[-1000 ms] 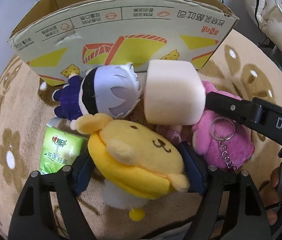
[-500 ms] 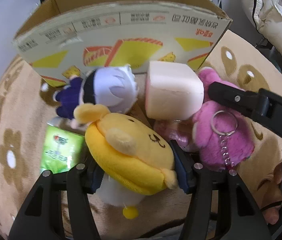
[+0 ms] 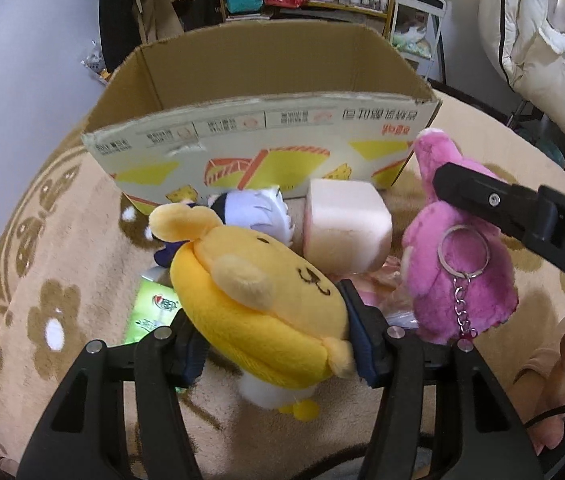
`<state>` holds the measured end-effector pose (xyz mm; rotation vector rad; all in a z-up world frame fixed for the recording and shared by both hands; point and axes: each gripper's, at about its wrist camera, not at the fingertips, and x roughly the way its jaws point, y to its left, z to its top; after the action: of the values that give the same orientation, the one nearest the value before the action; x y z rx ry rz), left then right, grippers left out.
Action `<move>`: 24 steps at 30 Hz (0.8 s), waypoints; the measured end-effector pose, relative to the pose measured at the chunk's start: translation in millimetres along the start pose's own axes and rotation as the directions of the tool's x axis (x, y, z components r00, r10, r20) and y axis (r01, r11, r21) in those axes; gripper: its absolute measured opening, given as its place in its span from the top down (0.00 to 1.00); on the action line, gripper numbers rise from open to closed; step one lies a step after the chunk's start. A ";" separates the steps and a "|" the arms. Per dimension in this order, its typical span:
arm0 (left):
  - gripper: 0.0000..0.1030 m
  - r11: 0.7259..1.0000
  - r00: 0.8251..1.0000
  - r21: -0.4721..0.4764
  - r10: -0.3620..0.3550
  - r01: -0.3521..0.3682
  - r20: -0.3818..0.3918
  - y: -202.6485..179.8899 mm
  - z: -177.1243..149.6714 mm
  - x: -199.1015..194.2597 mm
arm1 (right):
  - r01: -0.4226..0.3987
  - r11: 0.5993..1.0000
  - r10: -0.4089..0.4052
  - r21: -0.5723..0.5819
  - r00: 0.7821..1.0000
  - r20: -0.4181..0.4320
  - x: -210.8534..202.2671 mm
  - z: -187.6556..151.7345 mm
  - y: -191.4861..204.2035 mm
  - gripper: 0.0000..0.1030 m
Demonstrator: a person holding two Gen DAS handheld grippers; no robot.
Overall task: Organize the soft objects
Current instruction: 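Lift the yellow dog and pink bear and carry both over the box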
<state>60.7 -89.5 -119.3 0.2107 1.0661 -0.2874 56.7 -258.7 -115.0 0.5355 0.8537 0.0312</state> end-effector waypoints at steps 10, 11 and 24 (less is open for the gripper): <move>0.44 0.999 0.998 0.030 0.021 -0.023 0.058 0.9 1.8 -17.3 | 0.045 0.996 -0.042 -0.070 0.998 0.044 -24.1 1.0 8.8 0.49; 0.44 0.999 0.998 0.029 0.021 -0.023 0.065 1.7 2.5 -19.5 | 0.048 0.996 -0.045 -0.078 0.998 0.049 -26.7 1.9 10.4 0.49; 0.44 0.995 0.969 0.032 0.084 -0.094 0.231 19.3 27.2 -67.0 | 0.060 0.988 -0.040 -0.141 0.990 0.139 -55.2 21.7 32.4 0.49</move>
<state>59.4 -70.9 -46.8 0.2563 0.8195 -0.2468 41.6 -253.0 -49.4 0.3752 0.7253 0.0107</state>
